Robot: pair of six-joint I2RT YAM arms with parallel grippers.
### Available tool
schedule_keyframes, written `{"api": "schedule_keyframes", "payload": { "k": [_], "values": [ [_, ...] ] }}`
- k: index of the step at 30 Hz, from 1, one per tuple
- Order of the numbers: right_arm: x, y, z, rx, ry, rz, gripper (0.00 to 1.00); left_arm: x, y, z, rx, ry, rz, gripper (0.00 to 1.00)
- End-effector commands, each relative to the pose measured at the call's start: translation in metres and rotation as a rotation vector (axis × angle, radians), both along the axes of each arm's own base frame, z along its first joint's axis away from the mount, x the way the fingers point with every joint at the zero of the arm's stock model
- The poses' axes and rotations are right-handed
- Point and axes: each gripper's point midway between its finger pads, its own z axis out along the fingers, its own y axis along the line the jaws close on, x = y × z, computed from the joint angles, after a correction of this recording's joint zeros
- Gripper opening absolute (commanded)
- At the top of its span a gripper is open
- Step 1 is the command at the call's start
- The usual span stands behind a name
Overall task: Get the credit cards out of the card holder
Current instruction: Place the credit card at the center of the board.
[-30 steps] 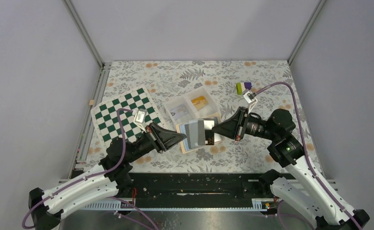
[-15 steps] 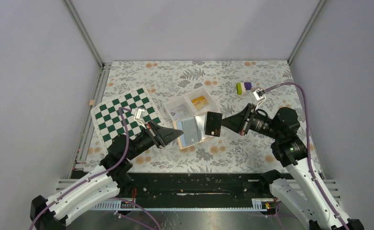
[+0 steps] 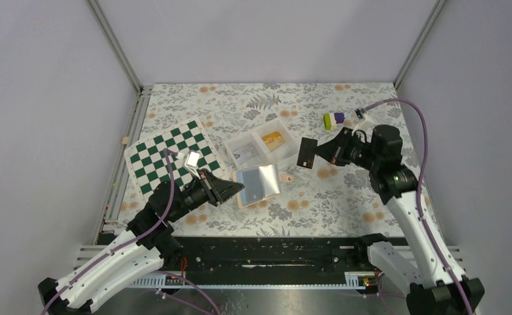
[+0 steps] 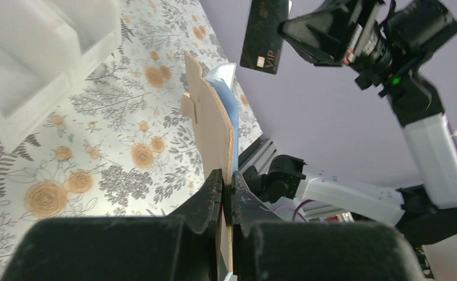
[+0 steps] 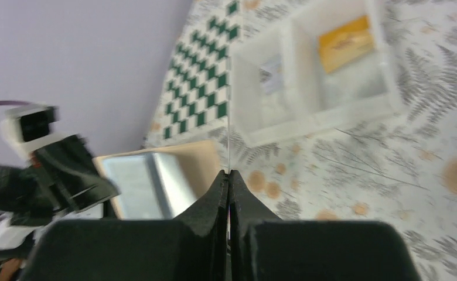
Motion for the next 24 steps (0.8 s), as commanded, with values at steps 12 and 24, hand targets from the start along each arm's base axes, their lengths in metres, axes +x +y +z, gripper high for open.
{"api": "schedule_keyframes", "payload": {
  "k": [12, 24],
  "values": [
    [0.102, -0.091, -0.140, -0.165, 0.409, -0.429, 0.00, 0.004, 0.026, 0.034, 0.111, -0.120, 0.086, 0.00],
    [0.133, -0.129, -0.217, 0.188, 0.456, -0.823, 0.00, 0.006, 0.049, 0.047, 0.091, -0.159, 0.191, 0.00]
  ]
}}
